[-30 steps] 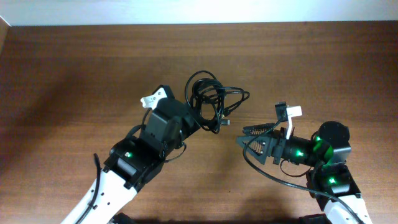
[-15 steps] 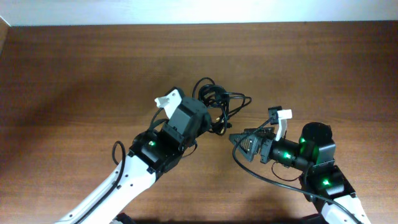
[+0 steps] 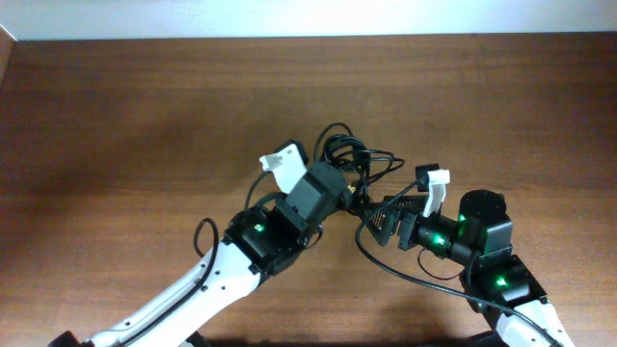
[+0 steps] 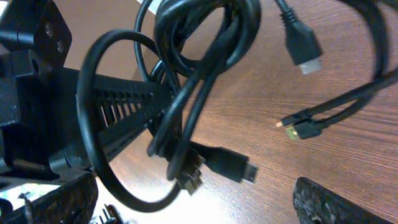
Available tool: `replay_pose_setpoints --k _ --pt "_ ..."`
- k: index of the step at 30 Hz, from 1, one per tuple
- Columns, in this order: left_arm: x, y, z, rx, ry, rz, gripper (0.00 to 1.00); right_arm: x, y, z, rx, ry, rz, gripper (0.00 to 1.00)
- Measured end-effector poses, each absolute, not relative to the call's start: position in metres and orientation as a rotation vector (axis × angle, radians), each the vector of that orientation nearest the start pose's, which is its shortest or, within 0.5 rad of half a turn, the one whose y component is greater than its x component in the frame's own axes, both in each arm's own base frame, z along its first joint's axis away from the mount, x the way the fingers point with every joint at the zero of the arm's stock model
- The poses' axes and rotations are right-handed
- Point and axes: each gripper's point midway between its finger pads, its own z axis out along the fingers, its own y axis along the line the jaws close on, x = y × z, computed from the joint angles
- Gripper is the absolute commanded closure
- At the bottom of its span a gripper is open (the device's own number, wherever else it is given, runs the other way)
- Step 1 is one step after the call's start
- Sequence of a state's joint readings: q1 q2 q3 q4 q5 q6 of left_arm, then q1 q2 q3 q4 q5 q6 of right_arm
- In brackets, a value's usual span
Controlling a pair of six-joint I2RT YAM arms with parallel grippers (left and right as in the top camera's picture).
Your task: Untangle cables
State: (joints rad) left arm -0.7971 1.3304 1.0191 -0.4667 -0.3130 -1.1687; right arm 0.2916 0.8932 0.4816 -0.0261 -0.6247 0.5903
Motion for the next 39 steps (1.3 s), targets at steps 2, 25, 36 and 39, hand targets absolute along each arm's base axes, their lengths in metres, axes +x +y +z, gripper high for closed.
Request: replay_pose_setpoints --k 2,25,36,39 --pt "0.302 -0.238 0.184 -0.584 2.306 -0.62 1.0 0.255 0.181 0.186 -0.113 2.119 1.171 0.01" --pt "0.269 -0.277 0.177 -0.468 2.409 -0.721 1.0 0.265 0.153 0.152 0.062 2.235 0.941 0.01" --pt "0.268 -0.272 0.192 -0.482 2.383 -0.771 1.0 0.266 0.148 0.148 0.086 2.247 0.906 0.01" --pt "0.267 -0.267 0.203 -0.488 2.359 -0.799 1.0 0.268 0.148 0.152 0.086 2.238 0.906 0.01"
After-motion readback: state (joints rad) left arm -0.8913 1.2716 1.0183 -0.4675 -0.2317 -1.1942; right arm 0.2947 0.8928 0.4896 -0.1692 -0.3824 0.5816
